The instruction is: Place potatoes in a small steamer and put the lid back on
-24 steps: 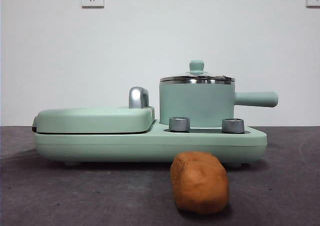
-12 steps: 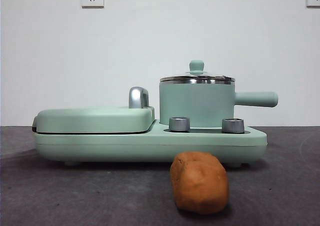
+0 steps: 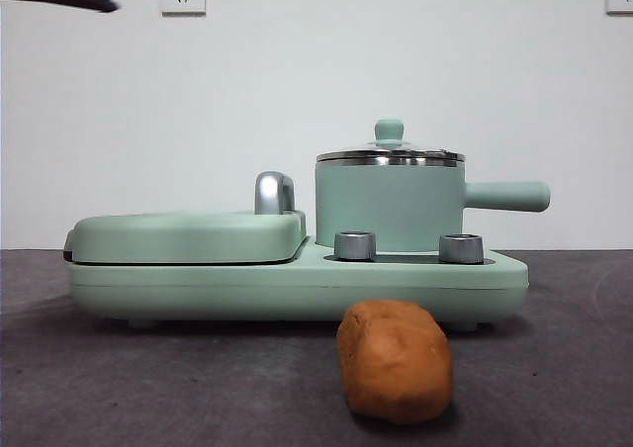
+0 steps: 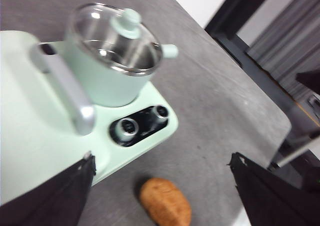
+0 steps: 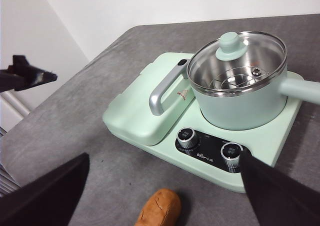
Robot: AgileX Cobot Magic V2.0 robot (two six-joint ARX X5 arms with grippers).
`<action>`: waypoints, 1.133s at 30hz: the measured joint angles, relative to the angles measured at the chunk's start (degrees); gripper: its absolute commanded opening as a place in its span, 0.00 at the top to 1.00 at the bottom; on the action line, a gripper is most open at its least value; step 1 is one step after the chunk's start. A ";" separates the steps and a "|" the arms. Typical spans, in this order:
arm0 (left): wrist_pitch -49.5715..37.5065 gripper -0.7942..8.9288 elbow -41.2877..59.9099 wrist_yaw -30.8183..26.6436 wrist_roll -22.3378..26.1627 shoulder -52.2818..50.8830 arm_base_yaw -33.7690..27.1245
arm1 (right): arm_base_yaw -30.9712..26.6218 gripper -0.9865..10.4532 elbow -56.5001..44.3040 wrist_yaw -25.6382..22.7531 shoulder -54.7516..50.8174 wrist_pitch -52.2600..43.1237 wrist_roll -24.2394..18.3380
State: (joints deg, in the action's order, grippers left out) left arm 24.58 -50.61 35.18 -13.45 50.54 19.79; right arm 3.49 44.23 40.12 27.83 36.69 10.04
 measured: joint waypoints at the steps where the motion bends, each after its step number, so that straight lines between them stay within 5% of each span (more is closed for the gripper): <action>1: 0.00 0.46 -1.14 0.00 0.04 1.53 0.85 | 0.00 0.48 0.00 0.00 0.00 0.00 0.00; 10: 1.42 0.46 -16.44 -1.33 1.09 19.23 8.02 | 0.00 0.48 0.00 0.00 0.00 0.04 0.02; 26: 7.72 0.47 -51.23 -25.55 12.57 52.83 18.27 | 0.00 0.48 0.00 0.00 0.00 0.20 0.02; 34: 3.72 0.47 -58.71 -27.65 13.88 62.45 18.75 | 0.00 0.48 0.00 0.00 0.00 0.20 0.02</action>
State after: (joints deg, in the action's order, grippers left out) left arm 28.29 -109.32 7.53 0.43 112.99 38.54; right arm 3.49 44.23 40.12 27.83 36.88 10.07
